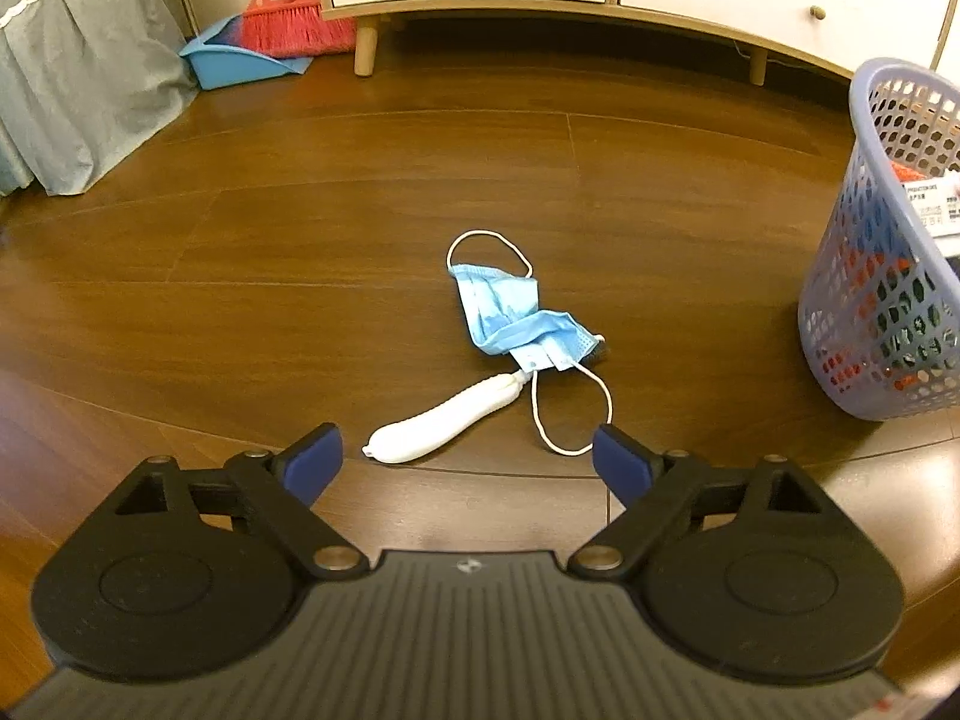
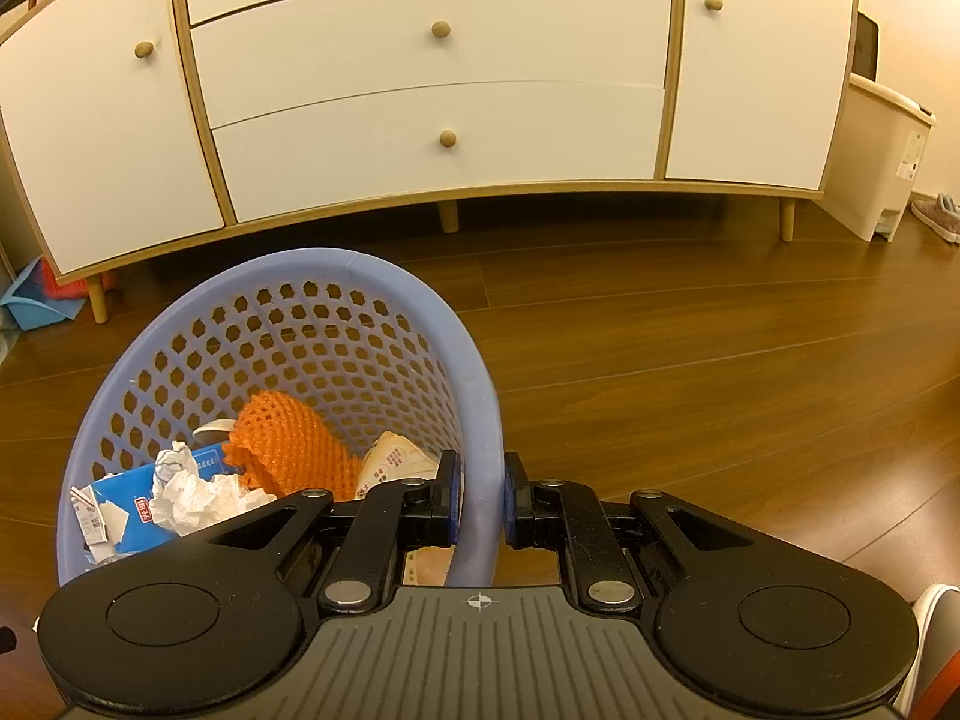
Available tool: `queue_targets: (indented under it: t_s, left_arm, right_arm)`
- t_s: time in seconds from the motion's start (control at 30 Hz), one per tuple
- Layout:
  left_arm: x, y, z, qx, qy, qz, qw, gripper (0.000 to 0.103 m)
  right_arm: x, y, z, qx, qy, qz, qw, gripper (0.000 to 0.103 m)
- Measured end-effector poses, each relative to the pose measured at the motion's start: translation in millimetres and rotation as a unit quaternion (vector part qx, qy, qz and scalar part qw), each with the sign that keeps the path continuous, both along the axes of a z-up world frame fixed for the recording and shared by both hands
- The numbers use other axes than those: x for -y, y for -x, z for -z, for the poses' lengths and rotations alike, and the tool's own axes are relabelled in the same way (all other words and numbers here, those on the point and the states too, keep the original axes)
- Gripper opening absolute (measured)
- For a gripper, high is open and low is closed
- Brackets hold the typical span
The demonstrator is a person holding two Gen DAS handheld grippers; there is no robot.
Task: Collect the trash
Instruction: 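Move the left tool back toward the blue face mask, then close the left tool on the blue face mask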
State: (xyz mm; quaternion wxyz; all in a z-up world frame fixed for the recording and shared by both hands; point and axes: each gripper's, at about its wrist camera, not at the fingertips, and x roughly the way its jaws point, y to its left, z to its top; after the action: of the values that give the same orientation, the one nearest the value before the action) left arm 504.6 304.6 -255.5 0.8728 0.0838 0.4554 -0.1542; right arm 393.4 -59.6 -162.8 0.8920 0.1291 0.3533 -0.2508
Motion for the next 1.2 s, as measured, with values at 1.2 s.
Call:
queue_targets:
  t_s: [1.2]
  left_arm:
    - [39, -67, 54, 0.012, 0.073, 0.008, 0.9972, 0.063]
  right_arm:
    - [-4, -5, 5, 0.0, 0.007, 0.01, 1.0, 0.01]
